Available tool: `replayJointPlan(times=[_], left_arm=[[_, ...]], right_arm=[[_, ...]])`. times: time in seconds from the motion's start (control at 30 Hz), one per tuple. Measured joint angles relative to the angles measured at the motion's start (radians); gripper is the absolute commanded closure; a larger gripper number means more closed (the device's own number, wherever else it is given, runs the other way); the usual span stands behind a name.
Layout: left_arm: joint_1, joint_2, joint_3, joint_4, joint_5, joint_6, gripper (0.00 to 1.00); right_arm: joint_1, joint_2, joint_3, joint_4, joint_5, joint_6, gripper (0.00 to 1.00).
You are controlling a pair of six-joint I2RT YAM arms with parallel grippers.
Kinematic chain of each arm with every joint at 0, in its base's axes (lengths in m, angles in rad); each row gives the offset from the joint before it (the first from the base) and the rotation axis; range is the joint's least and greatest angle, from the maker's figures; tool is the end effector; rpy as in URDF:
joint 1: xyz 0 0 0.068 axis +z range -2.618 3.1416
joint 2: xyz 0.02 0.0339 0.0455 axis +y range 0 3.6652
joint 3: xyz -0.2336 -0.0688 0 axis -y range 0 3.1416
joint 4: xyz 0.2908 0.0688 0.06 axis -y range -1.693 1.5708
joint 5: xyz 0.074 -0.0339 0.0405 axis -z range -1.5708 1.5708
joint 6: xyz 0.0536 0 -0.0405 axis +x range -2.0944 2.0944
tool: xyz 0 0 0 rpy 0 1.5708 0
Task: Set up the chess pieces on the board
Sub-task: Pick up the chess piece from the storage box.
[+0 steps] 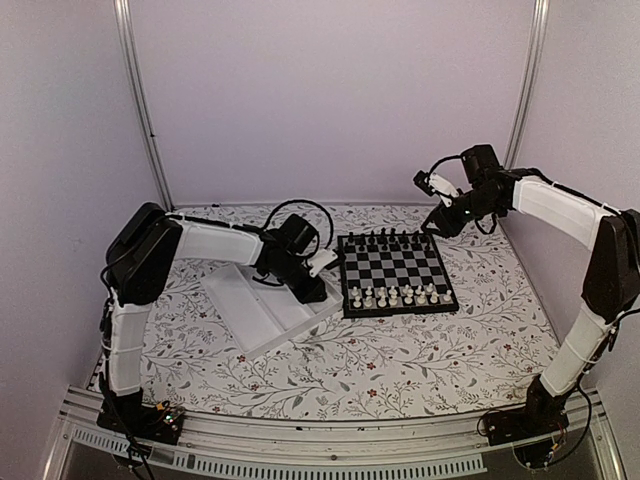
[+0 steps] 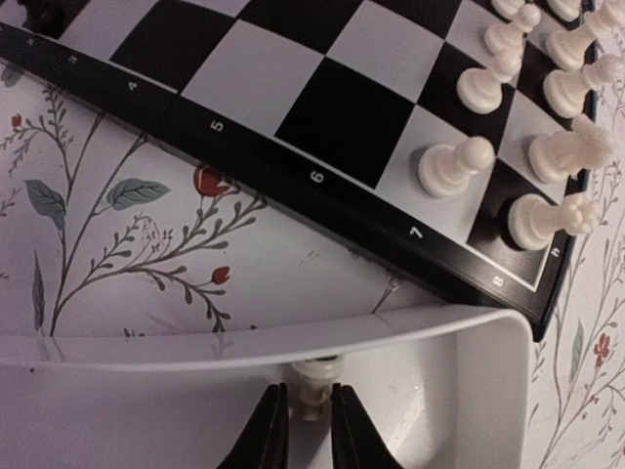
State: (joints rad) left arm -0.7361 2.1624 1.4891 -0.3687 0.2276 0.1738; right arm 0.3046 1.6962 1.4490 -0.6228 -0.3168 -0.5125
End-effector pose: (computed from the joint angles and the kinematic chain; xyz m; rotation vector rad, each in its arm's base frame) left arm 0.3466 -0.3304 0.0640 1.2398 2.3477 -0.4907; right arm 0.4018 0.1438 0.2368 -1.0818 2.1464 0.2902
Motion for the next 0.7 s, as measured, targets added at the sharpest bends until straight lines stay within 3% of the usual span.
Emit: replayJointPlan(times=[0.3,0.7], left_arm=[[-0.003,0.017,0.014,-0.003,0.003,0.027,0.99],[-0.007,-0.105,-0.012,-0.130,-0.024,0.015,1.00]], right_arm=[[0.000,0.000,-0.005,0.005,-0.008,0.000,0.59],[0.005,0.000,-0.005,-0.027,-0.171,-0.048,0.60]])
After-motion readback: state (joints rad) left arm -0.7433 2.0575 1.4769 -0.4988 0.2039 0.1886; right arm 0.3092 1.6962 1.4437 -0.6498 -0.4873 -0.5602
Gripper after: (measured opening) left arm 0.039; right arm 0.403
